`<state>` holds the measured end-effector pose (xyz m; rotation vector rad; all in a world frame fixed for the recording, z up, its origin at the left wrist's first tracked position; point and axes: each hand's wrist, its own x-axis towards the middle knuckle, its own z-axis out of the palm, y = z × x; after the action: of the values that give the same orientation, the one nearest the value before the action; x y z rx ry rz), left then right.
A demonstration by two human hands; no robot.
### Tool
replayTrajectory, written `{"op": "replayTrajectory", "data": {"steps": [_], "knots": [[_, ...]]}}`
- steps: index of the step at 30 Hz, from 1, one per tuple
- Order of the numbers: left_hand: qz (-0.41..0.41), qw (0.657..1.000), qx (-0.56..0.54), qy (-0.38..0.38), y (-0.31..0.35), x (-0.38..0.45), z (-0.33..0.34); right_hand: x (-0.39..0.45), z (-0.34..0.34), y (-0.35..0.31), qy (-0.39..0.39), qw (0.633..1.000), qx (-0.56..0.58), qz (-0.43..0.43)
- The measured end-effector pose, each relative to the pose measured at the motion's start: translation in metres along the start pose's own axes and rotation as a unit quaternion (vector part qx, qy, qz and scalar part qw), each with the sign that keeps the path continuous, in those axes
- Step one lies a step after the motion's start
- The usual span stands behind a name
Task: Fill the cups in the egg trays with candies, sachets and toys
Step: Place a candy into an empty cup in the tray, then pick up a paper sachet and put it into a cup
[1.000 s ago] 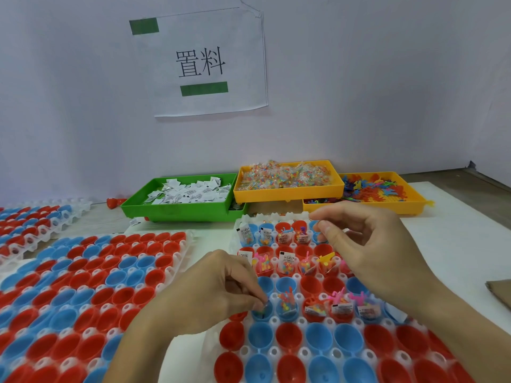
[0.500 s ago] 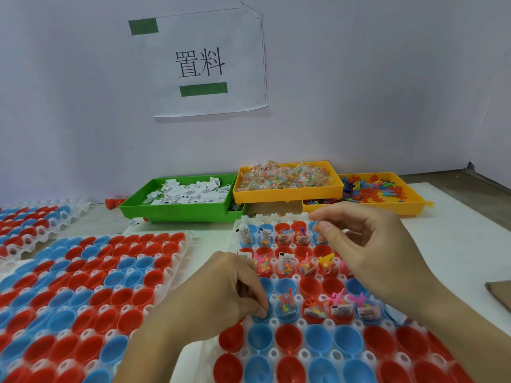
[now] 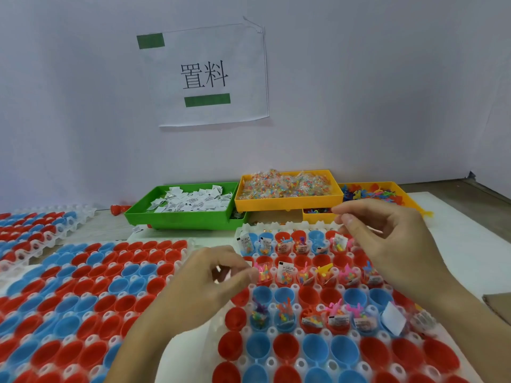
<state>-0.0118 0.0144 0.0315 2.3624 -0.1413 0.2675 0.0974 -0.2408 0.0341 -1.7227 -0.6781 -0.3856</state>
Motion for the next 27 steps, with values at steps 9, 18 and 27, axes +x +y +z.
{"op": "replayTrajectory", "data": {"steps": [9, 18, 27], "knots": [[-0.172, 0.950, 0.144, 0.215, -0.033, 0.098, -0.035, 0.015, -0.030, 0.037, 0.070, 0.993, 0.000, 0.091], [-0.281, 0.896, 0.339, 0.050, -0.088, 0.167, -0.065, 0.014, -0.029, 0.048, 0.072, 0.991, -0.004, 0.110], [-0.277, 0.915, 0.258, 0.138, -0.094, 0.176, -0.058, 0.014, -0.026, 0.048, 0.064, 0.993, -0.008, 0.103]]}}
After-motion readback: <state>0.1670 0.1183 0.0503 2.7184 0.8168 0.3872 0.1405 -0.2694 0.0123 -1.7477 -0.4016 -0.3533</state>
